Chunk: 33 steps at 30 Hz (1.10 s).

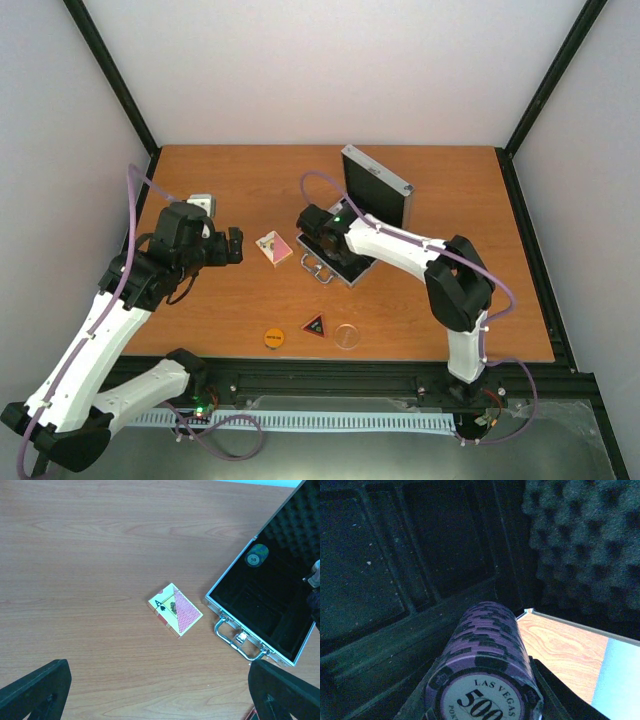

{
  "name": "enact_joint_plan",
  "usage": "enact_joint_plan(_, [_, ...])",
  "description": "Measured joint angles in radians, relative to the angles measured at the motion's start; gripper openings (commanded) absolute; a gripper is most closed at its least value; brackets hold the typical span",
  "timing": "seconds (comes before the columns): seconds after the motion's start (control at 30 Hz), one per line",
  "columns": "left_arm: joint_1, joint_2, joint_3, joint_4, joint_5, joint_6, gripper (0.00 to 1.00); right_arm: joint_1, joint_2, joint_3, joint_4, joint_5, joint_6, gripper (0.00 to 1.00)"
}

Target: Pack up texas hold em set

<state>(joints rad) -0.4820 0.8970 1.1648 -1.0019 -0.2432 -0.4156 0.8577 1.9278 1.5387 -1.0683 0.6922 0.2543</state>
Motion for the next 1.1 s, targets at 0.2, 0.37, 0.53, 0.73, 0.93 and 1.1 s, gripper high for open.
enact_joint_plan(0.2, [0.0,-0.001,0.0,0.0,0.0,0.0,1.0,-0.033,0.0,-0.018,0.05,0.023,-0.037,0.15])
enact_joint_plan(0.37, [0.0,-0.001,0.0,0.0,0.0,0.0,1.0,-0.061,0.006,-0.022,0.084,0.025,-0.067,0.15])
enact_joint_plan(0.53, [0.0,0.001,0.0,0.0,-0.001,0.0,1.0,-0.084,0.011,-0.04,0.115,0.026,-0.094,0.15])
enact_joint_plan(0.73, [0.0,0.006,0.0,0.0,-0.002,0.0,1.0,-0.104,0.024,-0.073,0.144,0.025,-0.112,0.15])
enact_joint_plan(0.93, [0.0,0.016,0.0,0.0,-0.002,0.0,1.0,-0.113,0.035,-0.089,0.164,0.024,-0.12,0.15])
enact_joint_plan(1.1, [0.0,0.024,0.0,0.0,-0.003,0.0,1.0,-0.123,0.047,-0.116,0.191,0.022,-0.131,0.15])
